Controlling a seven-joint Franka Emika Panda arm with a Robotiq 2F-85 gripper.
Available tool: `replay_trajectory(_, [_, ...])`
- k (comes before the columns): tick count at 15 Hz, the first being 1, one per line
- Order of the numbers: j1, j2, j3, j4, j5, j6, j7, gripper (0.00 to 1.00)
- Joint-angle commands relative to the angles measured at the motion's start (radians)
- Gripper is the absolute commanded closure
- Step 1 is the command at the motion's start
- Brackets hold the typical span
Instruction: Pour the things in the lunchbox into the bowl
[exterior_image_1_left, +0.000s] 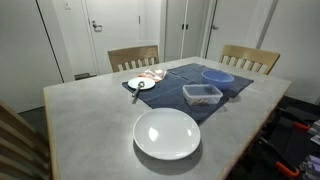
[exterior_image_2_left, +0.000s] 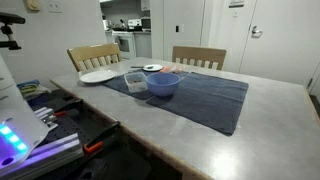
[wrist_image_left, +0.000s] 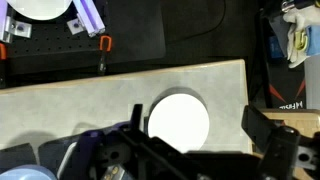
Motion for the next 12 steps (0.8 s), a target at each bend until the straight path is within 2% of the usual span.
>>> replay_trajectory(1, [-0.032, -0.001, 0.025, 0.003, 0.012, -0.009, -0.014, 0.0])
replay_trajectory(7, [-0.057, 0.035, 0.015, 0.026, 0.012, -0.007, -0.008, 0.0])
replay_trajectory(12, [-0.106, 0.113, 0.001, 0.07, 0.014, 0.003, 0.016, 0.0])
